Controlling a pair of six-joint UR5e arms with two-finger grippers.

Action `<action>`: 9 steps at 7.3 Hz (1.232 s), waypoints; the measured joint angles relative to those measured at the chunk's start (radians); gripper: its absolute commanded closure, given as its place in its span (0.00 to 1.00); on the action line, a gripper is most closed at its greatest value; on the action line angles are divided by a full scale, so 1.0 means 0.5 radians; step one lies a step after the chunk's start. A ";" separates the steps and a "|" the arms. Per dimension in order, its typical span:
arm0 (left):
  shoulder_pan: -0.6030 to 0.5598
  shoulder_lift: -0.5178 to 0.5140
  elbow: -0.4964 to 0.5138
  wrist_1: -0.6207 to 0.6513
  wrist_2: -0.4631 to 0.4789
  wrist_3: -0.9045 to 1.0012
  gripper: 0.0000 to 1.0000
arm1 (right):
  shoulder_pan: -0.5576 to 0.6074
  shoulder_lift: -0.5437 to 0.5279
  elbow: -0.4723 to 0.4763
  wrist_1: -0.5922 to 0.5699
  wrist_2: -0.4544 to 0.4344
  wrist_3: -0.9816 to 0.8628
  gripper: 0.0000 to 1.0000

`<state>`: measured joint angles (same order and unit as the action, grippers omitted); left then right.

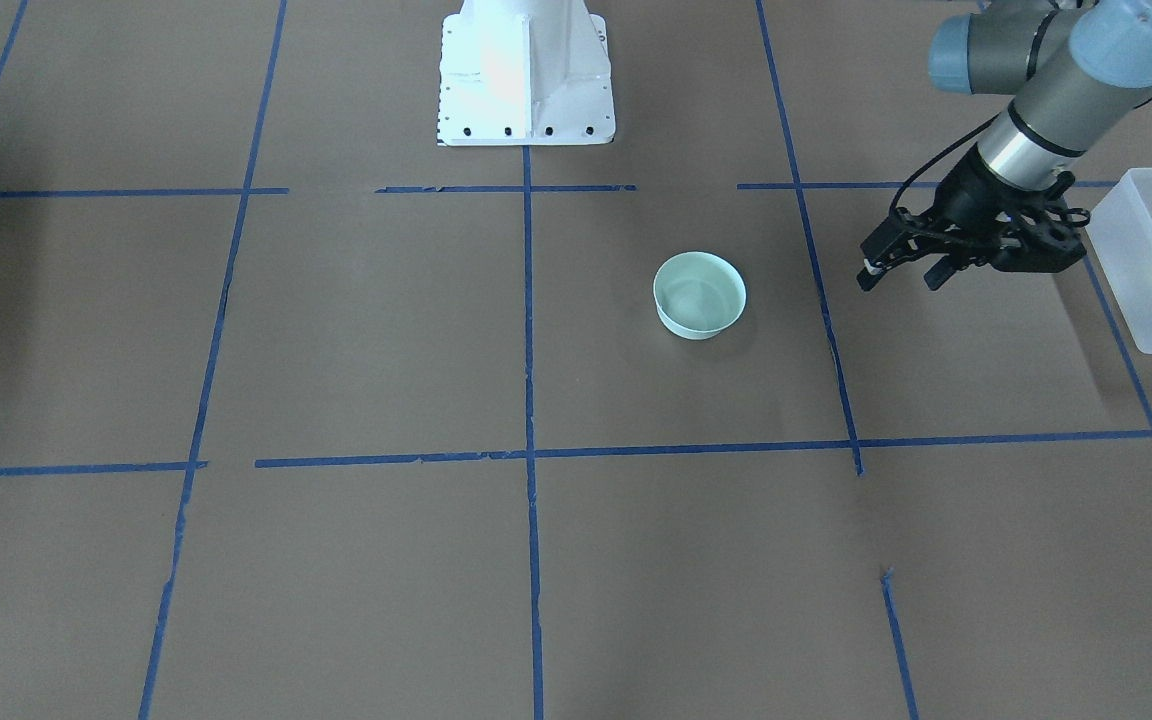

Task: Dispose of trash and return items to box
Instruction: 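Move the left gripper over the pale green bowl, then lower the left gripper onto the bowl rim and close it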

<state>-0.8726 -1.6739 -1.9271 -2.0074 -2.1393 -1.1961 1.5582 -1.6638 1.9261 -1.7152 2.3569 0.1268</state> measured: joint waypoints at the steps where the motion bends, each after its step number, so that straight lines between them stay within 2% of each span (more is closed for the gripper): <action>1: 0.092 -0.036 -0.001 0.003 0.048 -0.113 0.00 | -0.097 0.026 0.010 0.003 -0.001 0.086 0.00; 3: 0.250 -0.087 0.010 0.013 0.138 -0.259 0.00 | -0.204 0.050 -0.018 0.054 -0.009 0.109 0.00; 6: 0.491 -0.213 0.130 0.020 0.287 -0.443 0.00 | -0.216 0.063 -0.269 0.337 -0.010 0.104 0.00; 9: 0.555 -0.262 0.236 0.023 0.328 -0.472 0.08 | -0.146 0.066 -0.436 0.474 0.048 -0.031 0.00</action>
<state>-0.5949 -1.8050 -1.8091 -1.9958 -1.9753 -1.4321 1.4855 -1.6307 1.7081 -1.4784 2.3810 0.1113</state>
